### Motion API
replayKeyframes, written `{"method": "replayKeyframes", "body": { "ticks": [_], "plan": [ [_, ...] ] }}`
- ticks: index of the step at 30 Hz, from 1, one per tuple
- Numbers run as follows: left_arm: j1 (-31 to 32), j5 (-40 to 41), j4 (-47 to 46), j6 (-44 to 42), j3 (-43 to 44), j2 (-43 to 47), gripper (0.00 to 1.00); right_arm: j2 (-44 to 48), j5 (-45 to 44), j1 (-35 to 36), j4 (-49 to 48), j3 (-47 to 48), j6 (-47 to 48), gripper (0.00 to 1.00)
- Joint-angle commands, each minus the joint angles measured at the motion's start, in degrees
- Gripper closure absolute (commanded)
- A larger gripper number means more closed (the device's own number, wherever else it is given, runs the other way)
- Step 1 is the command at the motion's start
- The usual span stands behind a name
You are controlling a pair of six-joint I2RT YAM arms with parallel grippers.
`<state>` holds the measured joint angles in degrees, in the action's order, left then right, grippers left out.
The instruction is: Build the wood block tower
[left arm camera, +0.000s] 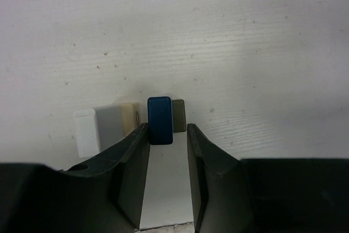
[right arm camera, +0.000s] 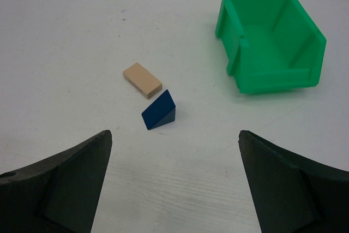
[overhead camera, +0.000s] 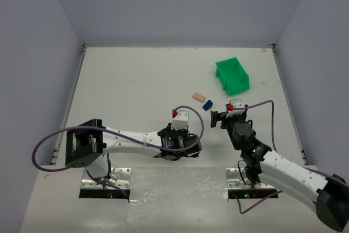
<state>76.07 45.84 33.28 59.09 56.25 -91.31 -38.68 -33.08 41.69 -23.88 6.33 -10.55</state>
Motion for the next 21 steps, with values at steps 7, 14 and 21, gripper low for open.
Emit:
{"method": "replayKeyframes", "body": {
  "ticks": [7, 14, 21],
  "plan": [
    [0.9, 0.2, -0.5, 1.8, 0.8, 1.4, 0.69, 0.0, -1.7, -0.4, -2.2, 1.8, -0.4, 0.01],
    [1.3, 0.4, -0.1, 2.3, 0.9, 1.5, 0.69, -0.2, -1.7, -0.4, -2.2, 1.9, -0.4, 0.01],
    [1.4, 1.6, 2.1, 4.1, 1.4, 1.4, 0.68, -0.2, -1.6, -0.5, -2.2, 1.9, -0.4, 0.01]
  ]
}}
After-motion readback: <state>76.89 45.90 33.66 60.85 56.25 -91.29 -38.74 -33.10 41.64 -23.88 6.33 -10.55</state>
